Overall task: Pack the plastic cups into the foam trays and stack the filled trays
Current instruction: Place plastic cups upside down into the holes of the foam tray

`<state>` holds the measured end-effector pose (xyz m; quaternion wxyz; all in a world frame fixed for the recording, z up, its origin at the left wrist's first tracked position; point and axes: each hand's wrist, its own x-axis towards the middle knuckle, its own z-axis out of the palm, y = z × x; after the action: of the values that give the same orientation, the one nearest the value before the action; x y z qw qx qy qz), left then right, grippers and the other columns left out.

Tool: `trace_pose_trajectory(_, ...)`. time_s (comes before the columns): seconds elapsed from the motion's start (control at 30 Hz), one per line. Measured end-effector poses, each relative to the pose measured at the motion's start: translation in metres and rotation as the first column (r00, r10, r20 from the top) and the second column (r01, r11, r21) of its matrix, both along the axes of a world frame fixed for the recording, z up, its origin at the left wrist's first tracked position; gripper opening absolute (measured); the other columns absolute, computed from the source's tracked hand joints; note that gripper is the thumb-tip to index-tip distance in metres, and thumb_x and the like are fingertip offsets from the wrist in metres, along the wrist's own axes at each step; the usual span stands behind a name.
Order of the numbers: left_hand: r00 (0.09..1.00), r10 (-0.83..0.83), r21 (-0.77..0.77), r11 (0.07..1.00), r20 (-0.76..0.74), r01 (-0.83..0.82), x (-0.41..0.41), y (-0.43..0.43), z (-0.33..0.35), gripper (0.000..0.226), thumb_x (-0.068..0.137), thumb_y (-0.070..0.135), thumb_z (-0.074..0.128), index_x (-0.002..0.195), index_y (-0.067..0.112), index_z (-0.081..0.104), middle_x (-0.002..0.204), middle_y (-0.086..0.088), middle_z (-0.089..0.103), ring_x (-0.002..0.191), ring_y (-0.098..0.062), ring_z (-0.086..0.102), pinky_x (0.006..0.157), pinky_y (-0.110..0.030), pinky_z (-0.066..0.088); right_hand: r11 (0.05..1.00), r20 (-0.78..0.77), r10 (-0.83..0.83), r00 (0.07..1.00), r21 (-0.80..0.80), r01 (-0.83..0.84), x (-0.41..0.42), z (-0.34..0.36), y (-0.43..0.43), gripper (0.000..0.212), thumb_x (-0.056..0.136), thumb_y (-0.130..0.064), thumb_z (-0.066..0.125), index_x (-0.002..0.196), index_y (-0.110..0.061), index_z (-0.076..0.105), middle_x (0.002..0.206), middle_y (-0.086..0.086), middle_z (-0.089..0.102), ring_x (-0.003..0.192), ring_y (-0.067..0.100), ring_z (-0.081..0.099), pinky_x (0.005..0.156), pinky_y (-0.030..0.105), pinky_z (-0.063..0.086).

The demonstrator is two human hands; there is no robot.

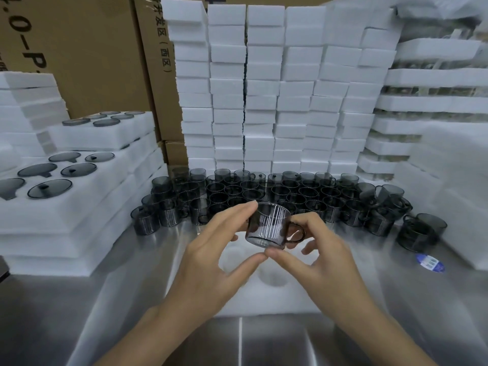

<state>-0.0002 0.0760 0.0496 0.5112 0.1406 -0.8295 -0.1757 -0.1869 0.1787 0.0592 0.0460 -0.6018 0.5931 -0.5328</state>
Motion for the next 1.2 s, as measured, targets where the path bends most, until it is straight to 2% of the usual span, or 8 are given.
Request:
trace_pose_trajectory(0.1, 1.0, 0.024, 0.044, 0.999, 0.013, -0.025, 0.0, -0.003, 0.0, 0.07, 0.092, 0.027, 0.079, 0.156, 0.02, 0.052, 0.145, 0.009, 0.06, 0.13, -0.008, 0.061, 0.1, -0.014, 0.047, 0.999, -0.098, -0.035, 0.995, -0.014, 0.034, -0.004, -0.004, -0.001, 0.038, 0.08, -0.067, 0.074, 0.106, -0.046, 0.056, 0.107, -0.014, 0.066, 0.098, 0.015, 0.064, 0.078, 0.015, 0.044)
trace_pose_trajectory(0.27, 1.0, 0.008, 0.155, 0.988, 0.012, -0.009, 0.002, -0.009, -0.002, 0.065, 0.088, 0.041, 0.087, 0.147, 0.03, 0.062, 0.134, 0.02, 0.067, 0.122, -0.007, 0.066, 0.092, -0.015, 0.05, 0.998, -0.112, -0.031, 0.993, -0.058, 0.024, -0.004, -0.01, -0.004, 0.042, 0.082, -0.063, 0.077, 0.114, -0.05, 0.052, 0.113, -0.016, 0.066, 0.105, 0.014, 0.064, 0.081, 0.017, 0.045)
trace_pose_trajectory(0.4, 0.996, -0.027, 0.331, 0.942, -0.084, 0.054, 0.003, -0.013, -0.002, 0.061, 0.083, 0.043, 0.087, 0.139, 0.045, 0.064, 0.129, 0.02, 0.073, 0.125, -0.01, 0.068, 0.09, -0.028, 0.054, 0.992, -0.129, 0.036, 0.991, -0.117, -0.051, -0.001, -0.008, -0.003, 0.064, 0.087, -0.045, 0.08, 0.142, -0.052, 0.049, 0.133, -0.018, 0.06, 0.114, 0.016, 0.063, 0.085, 0.019, 0.049)
trace_pose_trajectory(0.57, 0.986, -0.136, 0.442, 0.881, -0.098, 0.166, 0.001, -0.015, 0.001, 0.056, 0.085, 0.041, 0.087, 0.137, 0.044, 0.066, 0.131, 0.014, 0.075, 0.125, -0.014, 0.069, 0.091, -0.042, 0.055, 0.98, -0.065, 0.09, 0.994, -0.17, -0.1, 0.006, -0.005, 0.0, 0.062, 0.093, -0.03, 0.078, 0.149, -0.043, 0.053, 0.146, -0.012, 0.059, 0.134, 0.02, 0.058, 0.096, 0.02, 0.051)
trace_pose_trajectory(0.8, 0.999, 0.004, 0.337, 0.941, 0.052, -0.022, -0.003, -0.008, -0.009, 0.084, 0.082, 0.053, 0.083, 0.156, 0.05, 0.043, 0.139, 0.026, 0.063, 0.133, -0.007, 0.06, 0.091, -0.028, 0.052, 0.995, -0.138, -0.019, 0.99, -0.1, 0.005, 0.002, -0.008, 0.001, 0.076, 0.086, -0.022, 0.088, 0.152, -0.036, 0.051, 0.136, -0.019, 0.063, 0.133, 0.016, 0.056, 0.106, 0.02, 0.043)
trace_pose_trajectory(0.93, 0.999, 0.036, 0.128, 0.991, 0.041, -0.041, -0.002, -0.007, -0.007, 0.065, 0.086, 0.044, 0.081, 0.148, 0.042, 0.058, 0.139, 0.022, 0.064, 0.129, -0.013, 0.063, 0.093, -0.015, 0.046, 0.986, -0.218, -0.028, 0.976, -0.164, -0.008, 0.006, -0.005, 0.003, 0.078, 0.085, -0.028, 0.085, 0.155, -0.031, 0.049, 0.138, -0.022, 0.061, 0.134, 0.017, 0.053, 0.111, 0.021, 0.039)
trace_pose_trajectory(1.1, 0.997, -0.061, 0.305, 0.95, -0.05, 0.074, -0.001, -0.006, -0.004, 0.06, 0.081, 0.041, 0.086, 0.135, 0.046, 0.06, 0.135, 0.019, 0.071, 0.129, -0.012, 0.065, 0.087, -0.033, 0.05, 0.992, -0.165, 0.029, 0.986, -0.119, -0.049, 0.006, -0.002, 0.006, 0.08, 0.088, -0.047, 0.077, 0.159, -0.037, 0.041, 0.152, -0.017, 0.053, 0.144, 0.02, 0.047, 0.115, 0.021, 0.036)
trace_pose_trajectory(1.2, 0.99, -0.141, 0.406, 0.904, -0.01, 0.133, -0.002, -0.007, -0.003, 0.058, 0.082, 0.045, 0.088, 0.133, 0.046, 0.06, 0.131, 0.019, 0.073, 0.13, -0.009, 0.065, 0.091, -0.036, 0.048, 0.995, -0.121, 0.053, 0.991, -0.075, -0.062, 0.004, -0.003, 0.005, 0.067, 0.087, -0.049, 0.077, 0.149, -0.041, 0.051, 0.144, -0.015, 0.058, 0.141, 0.018, 0.05, 0.112, 0.026, 0.041)
